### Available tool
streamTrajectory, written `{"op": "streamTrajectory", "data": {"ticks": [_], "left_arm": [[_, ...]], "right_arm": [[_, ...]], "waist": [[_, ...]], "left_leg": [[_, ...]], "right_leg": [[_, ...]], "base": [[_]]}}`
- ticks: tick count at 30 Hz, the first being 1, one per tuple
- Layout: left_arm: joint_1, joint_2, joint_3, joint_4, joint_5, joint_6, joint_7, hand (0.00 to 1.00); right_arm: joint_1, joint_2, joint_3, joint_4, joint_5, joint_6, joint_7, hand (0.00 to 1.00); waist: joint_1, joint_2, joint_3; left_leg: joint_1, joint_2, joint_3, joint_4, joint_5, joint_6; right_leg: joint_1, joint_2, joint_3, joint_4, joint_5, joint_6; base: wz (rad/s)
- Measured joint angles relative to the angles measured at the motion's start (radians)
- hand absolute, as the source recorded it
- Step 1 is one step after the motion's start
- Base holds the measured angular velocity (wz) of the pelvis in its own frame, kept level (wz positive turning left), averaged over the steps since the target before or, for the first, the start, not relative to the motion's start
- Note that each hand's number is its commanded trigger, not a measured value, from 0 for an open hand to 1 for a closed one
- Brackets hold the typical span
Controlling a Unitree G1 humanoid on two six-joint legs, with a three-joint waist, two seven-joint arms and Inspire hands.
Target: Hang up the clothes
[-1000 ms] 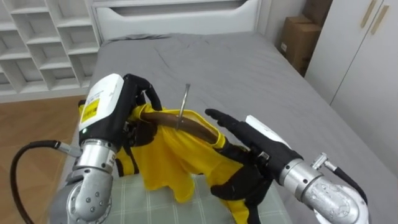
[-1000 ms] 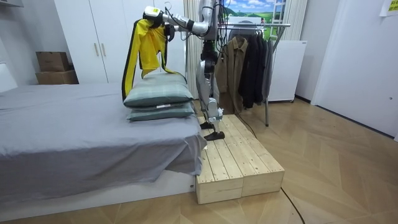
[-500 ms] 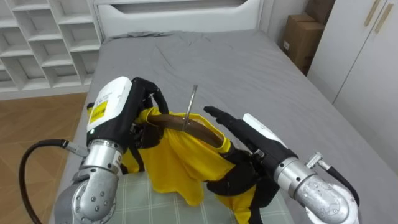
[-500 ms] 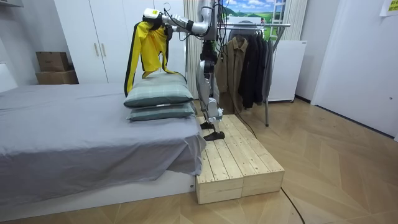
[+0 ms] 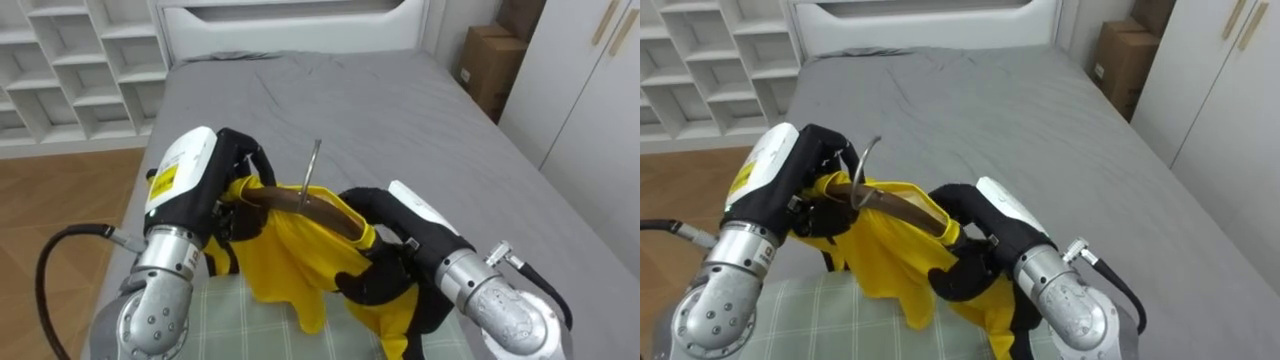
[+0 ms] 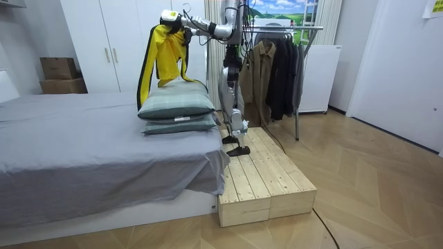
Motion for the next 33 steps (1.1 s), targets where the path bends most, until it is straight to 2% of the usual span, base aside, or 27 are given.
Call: {"op": "streamTrajectory", "data": {"ticks": [10,33], "left_arm": [[0.0,0.001,-0.023,0.0,0.0,0.006,-0.002,1.0],[0.0,0.003,-0.025,0.001,0.001,0.006,-0.021,1.0]], "right_arm": [[0.0,-0.001,0.024,0.022,-0.094,0.022,-0.004,1.0],[0.0,-0.001,0.035,0.025,-0.154,0.02,0.0,1.0]], "waist": [[-0.001,-0.001,-0.0006],[-0.002,-0.004,0.001]], "left_leg": [[0.0,0.0,-0.001,0.0,0.0,0.0],[0.008,0.0,-0.004,0.0,0.0,0.0]], "right_leg": [[0.001,0.0,0.0,-0.001,0.0,0.0],[0.01,-0.002,-0.006,0.0,0.0,0.0]], "base": [[0.0],[0.0]]}}
